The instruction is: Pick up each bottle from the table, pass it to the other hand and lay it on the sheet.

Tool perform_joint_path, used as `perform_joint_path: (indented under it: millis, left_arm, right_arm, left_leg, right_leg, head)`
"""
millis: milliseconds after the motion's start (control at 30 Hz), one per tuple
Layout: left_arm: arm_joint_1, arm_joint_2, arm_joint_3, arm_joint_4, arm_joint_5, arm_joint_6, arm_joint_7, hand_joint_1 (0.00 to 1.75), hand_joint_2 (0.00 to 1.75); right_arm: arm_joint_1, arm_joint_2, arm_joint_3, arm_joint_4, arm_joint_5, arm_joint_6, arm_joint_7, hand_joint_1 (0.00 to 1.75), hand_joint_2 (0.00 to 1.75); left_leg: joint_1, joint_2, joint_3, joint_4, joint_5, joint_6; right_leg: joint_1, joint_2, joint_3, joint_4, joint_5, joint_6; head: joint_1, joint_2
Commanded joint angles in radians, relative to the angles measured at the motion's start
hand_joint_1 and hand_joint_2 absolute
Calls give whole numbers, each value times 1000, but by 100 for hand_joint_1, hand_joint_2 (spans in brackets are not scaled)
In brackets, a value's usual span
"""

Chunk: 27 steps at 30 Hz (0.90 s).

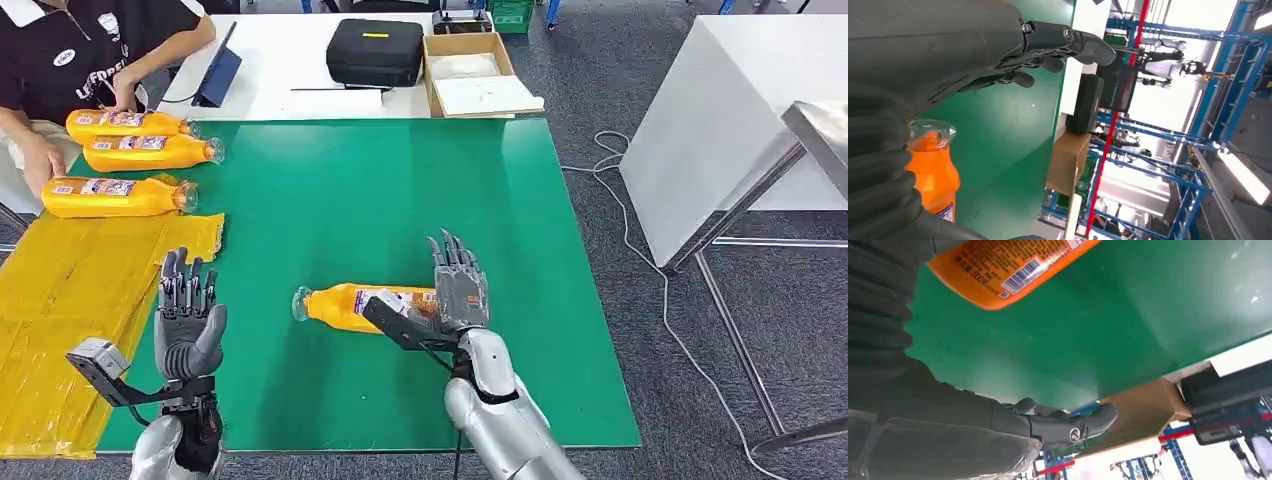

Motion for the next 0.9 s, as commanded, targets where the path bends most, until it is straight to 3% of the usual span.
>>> perform_joint_path:
  millis: [33,533,900]
  left_arm:
    - [-41,5,-10,84,-7,-5,8,0,175]
    - [-28,-4,-1,74,-7,-3,9,0,175]
    - [-57,-6,4,97,-14,0,11,0,175]
  right_arm:
    - [-44,-4,-22,149,-9,-4,-1,0,175]
    - [-76,-2,0,242,9,53,16,0,175]
    - [-136,-2,34,336,63,102,70,0,175]
  left_leg:
    - [0,-3,3,-1,0,-1]
    - [-1,-3,8,-2,-2,-3]
    - [0,-3,4,-1,0,-2]
  right_leg:
    - [0,-3,3,-1,-1,-1]
    - [0,-3,9,-3,-3,-2]
    - [0,-3,5,-1,-1,-1]
  head:
    - [0,0]
    - [0,0]
    - [0,0]
